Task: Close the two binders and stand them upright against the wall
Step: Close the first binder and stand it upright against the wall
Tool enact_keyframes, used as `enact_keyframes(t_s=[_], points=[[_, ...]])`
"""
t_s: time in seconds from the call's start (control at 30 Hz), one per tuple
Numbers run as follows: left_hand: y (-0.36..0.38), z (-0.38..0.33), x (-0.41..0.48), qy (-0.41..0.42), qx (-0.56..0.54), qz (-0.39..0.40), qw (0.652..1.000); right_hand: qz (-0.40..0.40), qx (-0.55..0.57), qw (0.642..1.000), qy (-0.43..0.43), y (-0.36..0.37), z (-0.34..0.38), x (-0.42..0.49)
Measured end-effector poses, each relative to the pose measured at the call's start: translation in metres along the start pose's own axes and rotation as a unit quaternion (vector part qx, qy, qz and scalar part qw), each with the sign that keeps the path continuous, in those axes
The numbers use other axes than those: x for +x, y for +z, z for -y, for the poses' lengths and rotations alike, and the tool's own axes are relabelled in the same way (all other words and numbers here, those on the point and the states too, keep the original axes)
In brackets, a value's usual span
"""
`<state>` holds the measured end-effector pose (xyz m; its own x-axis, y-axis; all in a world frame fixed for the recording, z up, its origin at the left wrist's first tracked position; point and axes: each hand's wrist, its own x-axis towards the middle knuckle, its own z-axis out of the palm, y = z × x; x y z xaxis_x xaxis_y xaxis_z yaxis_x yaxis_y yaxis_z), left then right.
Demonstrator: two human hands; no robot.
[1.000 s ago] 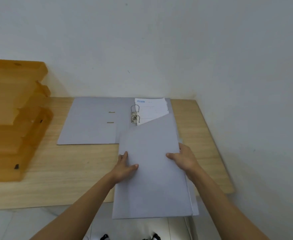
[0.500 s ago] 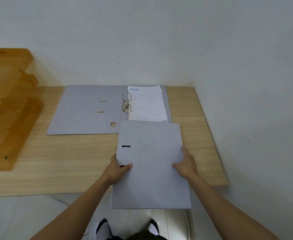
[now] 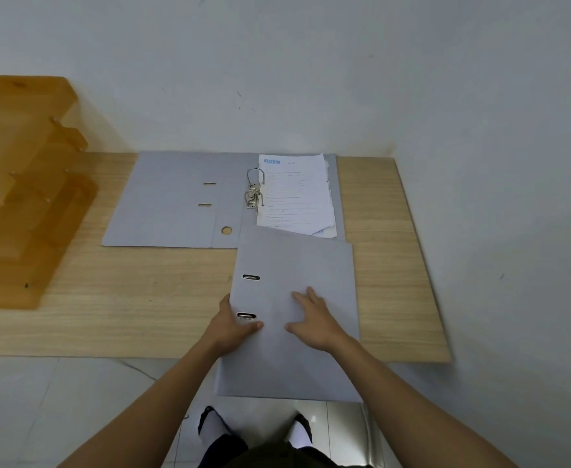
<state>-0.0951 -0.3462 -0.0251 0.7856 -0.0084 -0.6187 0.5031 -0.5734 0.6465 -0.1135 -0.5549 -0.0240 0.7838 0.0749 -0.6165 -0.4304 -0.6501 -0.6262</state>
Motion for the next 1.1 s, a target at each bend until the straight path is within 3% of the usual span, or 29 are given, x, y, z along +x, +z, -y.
enact_keyframes(t_s=[0.23,0.37,0.53,0.63,0.77,0.97,1.1], points=[[-0.009,0.005,0.01,-0.041,-0.106,0.026,0.993,-0.024,0.063,0.998,0.019,0.005,0.001,-0.003],[-0.023,-0.009,0.013,-0.103,-0.234,0.062,0.965,-0.037,0.084,0.995,0.031,0.011,0.006,-0.004],[-0.025,-0.023,0.018,-0.145,-0.279,0.106,0.943,-0.086,0.107,0.989,0.047,0.011,0.016,-0.016],[-0.018,-0.047,0.011,-0.089,-0.317,0.207,0.921,-0.135,0.148,0.978,0.062,0.0,0.024,-0.023],[-0.012,-0.094,0.001,-0.022,-0.353,0.364,0.862,-0.185,0.205,0.957,0.086,-0.018,0.033,-0.027],[-0.001,-0.147,-0.004,0.035,-0.257,0.416,0.872,-0.242,0.34,0.907,0.046,-0.047,0.033,-0.029],[0.005,-0.176,-0.007,0.103,-0.203,0.431,0.873,-0.279,0.351,0.893,-0.016,-0.071,0.045,-0.05]])
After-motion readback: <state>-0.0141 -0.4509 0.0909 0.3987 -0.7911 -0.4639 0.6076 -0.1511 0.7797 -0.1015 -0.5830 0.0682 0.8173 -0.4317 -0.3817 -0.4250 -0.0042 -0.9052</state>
